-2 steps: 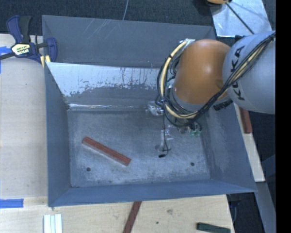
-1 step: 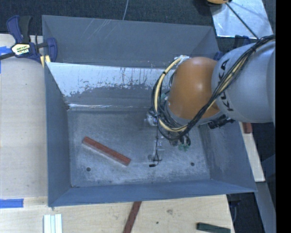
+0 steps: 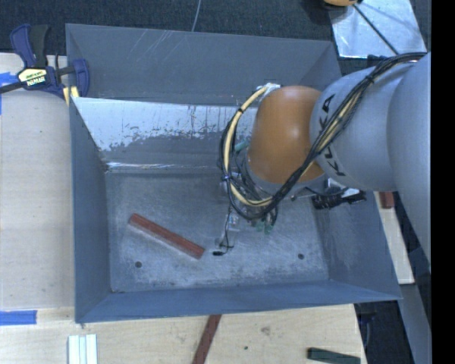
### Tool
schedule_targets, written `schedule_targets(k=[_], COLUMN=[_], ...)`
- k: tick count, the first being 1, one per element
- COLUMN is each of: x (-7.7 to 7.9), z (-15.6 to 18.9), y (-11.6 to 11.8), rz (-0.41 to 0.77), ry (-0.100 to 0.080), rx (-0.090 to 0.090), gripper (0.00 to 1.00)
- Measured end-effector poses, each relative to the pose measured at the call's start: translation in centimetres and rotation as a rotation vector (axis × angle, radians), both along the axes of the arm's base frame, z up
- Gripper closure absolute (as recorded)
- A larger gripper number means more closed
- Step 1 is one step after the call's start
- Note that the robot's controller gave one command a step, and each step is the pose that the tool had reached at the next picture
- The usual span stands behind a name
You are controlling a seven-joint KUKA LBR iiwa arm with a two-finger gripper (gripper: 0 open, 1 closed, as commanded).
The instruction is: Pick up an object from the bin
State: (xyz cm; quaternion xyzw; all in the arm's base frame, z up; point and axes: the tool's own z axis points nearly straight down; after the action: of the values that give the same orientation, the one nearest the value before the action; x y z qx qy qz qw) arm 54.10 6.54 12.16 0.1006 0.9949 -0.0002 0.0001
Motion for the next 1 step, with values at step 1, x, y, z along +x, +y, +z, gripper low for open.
schedule_targets(k=[1], x=[-0.73], z=[-4.84], y=[5.10], rz=[0.329], ry=[0.000], rx=[0.002], gripper=[1.00])
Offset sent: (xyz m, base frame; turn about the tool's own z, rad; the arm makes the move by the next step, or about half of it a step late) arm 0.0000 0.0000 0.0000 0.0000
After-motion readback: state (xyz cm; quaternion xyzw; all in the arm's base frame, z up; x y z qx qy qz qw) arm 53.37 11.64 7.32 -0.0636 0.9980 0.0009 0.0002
